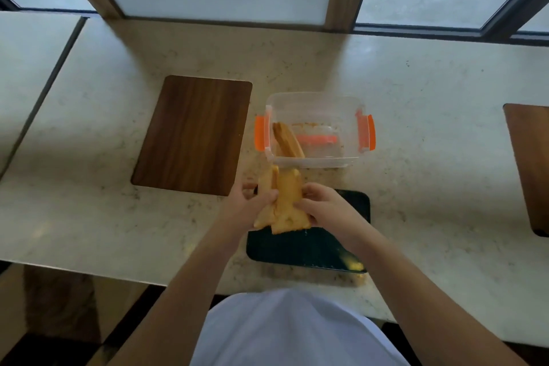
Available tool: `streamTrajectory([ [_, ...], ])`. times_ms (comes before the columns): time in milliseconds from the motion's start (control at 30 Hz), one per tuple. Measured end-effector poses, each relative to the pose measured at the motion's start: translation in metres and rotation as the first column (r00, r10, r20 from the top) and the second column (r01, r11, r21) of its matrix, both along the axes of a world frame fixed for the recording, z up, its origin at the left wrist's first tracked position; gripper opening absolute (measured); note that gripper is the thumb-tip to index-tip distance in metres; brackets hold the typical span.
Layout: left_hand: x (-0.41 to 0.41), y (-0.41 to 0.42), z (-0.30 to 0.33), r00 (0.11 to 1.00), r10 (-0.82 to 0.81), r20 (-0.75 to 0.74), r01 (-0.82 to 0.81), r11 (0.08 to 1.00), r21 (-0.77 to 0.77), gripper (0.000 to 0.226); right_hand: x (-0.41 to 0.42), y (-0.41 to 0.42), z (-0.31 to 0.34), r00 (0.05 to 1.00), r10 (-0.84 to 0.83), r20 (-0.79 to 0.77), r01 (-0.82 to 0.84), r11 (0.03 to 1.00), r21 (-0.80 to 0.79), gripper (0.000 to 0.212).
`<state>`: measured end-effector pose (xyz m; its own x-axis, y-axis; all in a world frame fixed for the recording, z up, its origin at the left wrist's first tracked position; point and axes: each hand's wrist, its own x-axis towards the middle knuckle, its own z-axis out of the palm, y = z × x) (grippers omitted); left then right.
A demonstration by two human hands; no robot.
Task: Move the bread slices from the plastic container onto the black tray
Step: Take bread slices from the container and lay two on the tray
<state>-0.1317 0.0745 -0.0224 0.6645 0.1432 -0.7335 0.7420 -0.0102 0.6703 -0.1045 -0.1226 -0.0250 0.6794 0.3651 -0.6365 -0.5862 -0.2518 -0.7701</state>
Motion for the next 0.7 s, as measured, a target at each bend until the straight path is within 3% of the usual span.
streamTrajectory([
  [67, -0.015, 0.009, -0.015, 1.0, -0.015, -0.021, 0.016, 0.999, 0.049, 0.073, -0.005, 0.001, -0.013, 0.999, 0.047, -0.019, -0.049, 0.991, -0.125, 0.022],
  [233, -0.045, 0.025, -0.035, 1.0, -0.016, 0.021, 0.013, 0.994, 0.105, 0.068, 0.014, 0.012, -0.039, 0.957, 0.287, -0.052, -0.281, 0.864, -0.418, 0.034],
  [467, -0.066, 0.024, -0.045, 0.983, -0.058, 0.175, -0.007, 0.937, 0.349, 0.074, 0.051, 0.055, -0.065, 0.77, 0.635, -0.058, -0.518, 0.569, -0.639, 0.02],
  [600, -0.068, 0.027, -0.051, 0.986, -0.083, 0.142, 0.017, 0.911, 0.412, 0.079, 0.05, 0.068, -0.07, 0.705, 0.71, -0.007, -0.467, 0.456, -0.758, 0.016],
  [700, -0.069, 0.031, -0.058, 0.985, -0.126, 0.117, 0.059, 0.888, 0.456, 0.08, 0.036, 0.063, -0.073, 0.671, 0.729, 0.131, -0.303, 0.431, -0.85, 0.03],
])
